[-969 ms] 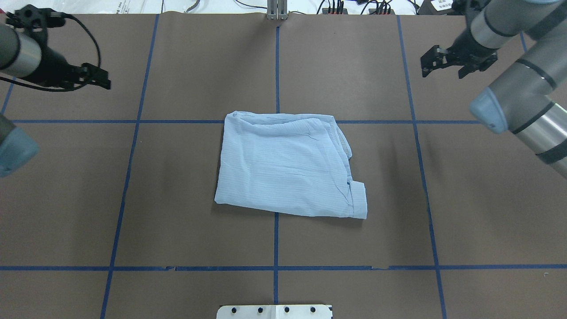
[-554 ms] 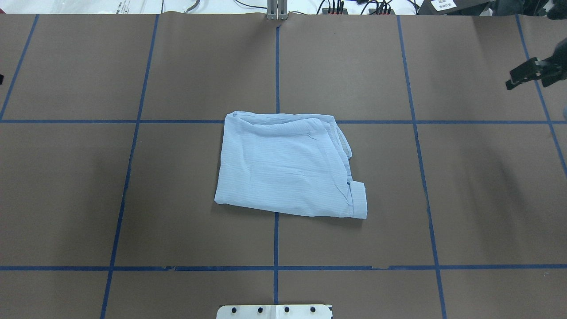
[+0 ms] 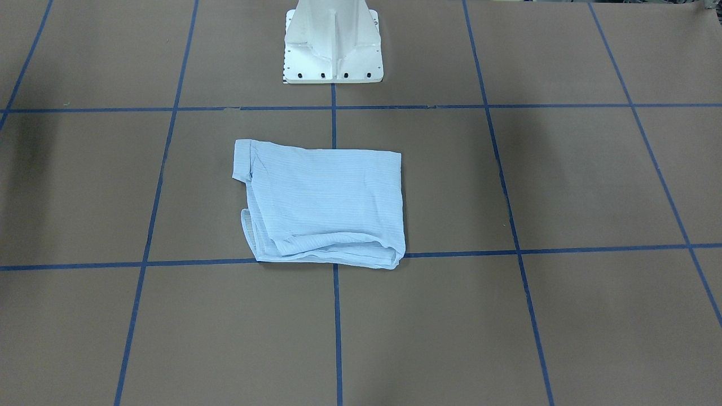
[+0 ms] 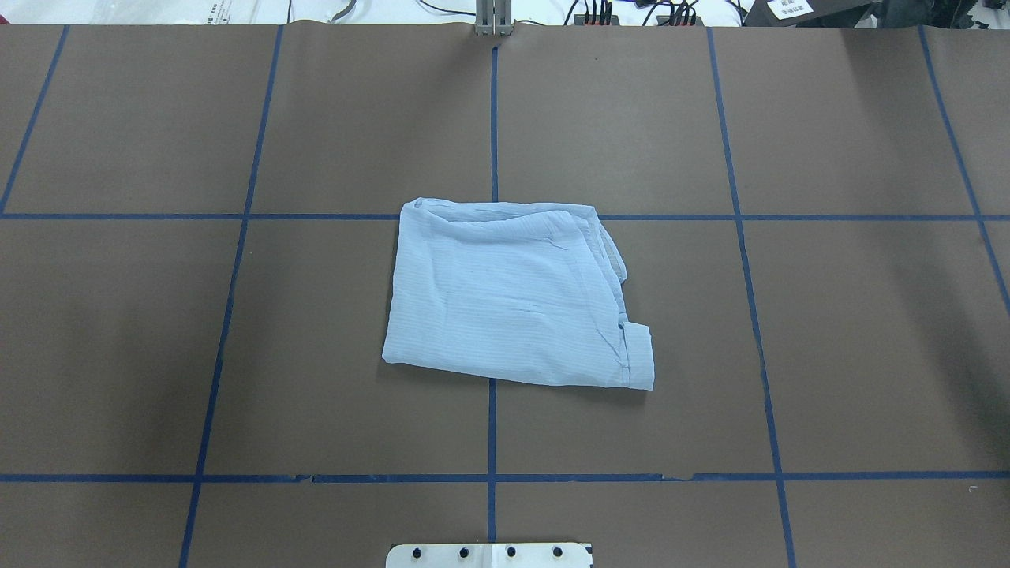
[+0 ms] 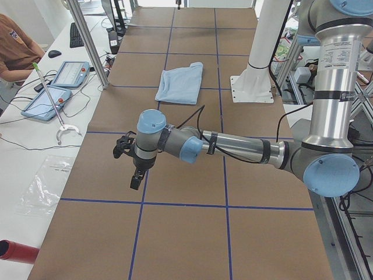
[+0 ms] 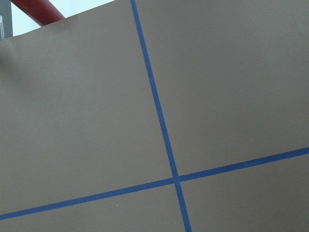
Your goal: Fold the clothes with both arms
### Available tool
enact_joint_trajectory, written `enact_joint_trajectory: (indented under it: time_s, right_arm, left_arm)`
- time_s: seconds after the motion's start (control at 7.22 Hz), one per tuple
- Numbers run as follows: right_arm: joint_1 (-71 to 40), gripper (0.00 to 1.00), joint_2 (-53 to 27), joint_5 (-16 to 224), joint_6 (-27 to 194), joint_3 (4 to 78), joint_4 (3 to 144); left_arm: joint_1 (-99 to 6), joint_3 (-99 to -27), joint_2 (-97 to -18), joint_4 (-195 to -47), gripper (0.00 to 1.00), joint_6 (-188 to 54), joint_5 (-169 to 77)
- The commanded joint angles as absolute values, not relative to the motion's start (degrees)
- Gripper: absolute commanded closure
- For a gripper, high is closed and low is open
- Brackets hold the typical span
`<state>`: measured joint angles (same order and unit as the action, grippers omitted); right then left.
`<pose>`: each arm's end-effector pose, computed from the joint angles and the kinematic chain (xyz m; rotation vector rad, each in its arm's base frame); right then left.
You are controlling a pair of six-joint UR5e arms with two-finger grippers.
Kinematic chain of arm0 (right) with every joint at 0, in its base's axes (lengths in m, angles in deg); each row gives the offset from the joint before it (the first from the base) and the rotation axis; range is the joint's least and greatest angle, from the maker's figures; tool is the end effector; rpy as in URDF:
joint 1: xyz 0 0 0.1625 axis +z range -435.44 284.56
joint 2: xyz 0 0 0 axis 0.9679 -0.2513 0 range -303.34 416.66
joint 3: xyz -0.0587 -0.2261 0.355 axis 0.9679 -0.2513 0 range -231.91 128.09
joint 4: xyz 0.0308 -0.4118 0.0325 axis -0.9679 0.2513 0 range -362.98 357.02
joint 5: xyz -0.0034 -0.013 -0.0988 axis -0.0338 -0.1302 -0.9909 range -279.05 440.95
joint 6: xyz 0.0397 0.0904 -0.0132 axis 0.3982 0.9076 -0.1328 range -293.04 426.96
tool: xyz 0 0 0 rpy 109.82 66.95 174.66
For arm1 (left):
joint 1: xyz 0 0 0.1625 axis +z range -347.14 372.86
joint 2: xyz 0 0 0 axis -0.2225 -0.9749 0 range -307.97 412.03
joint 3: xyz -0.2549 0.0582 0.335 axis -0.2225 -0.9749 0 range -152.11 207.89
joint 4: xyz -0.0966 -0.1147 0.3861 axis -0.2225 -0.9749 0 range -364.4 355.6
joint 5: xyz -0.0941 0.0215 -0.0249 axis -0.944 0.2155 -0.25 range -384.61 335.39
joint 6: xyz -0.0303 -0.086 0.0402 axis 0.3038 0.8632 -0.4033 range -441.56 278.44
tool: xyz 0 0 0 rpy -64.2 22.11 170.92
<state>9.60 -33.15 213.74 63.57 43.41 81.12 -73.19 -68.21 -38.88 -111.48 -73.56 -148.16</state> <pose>0.0218 -0.5078 0.6018 0.1798 -0.7482 -0.2128 -0.0421 -0.5250 0.5747 0.3457 0.6159 0.0554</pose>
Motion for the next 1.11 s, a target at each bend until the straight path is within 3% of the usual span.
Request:
enact_joint_trajectory:
  time_s: [0.0, 0.28, 0.55, 0.97]
  right_arm:
    - [11.8, 0.00, -36.9, 212.7, 62.3, 43.1, 79.5]
    - [12.1, 0.00, -38.8, 212.8, 65.5, 43.4, 80.0]
    - [12.2, 0.00, -38.8, 215.8, 78.9, 44.7, 80.0]
    - [12.3, 0.00, -39.3, 217.6, 79.2, 44.4, 80.1]
  left_arm:
    - [-73.5, -67.6, -36.3, -120.2, 0.00, -71.5, -147.6]
    - [-73.4, -66.4, -34.0, -120.4, 0.00, -71.8, -149.3]
    - [-73.5, -67.6, -34.3, -109.7, 0.01, -73.0, -154.1]
    - [-73.5, -69.9, -34.4, -96.4, 0.01, -88.5, -153.8]
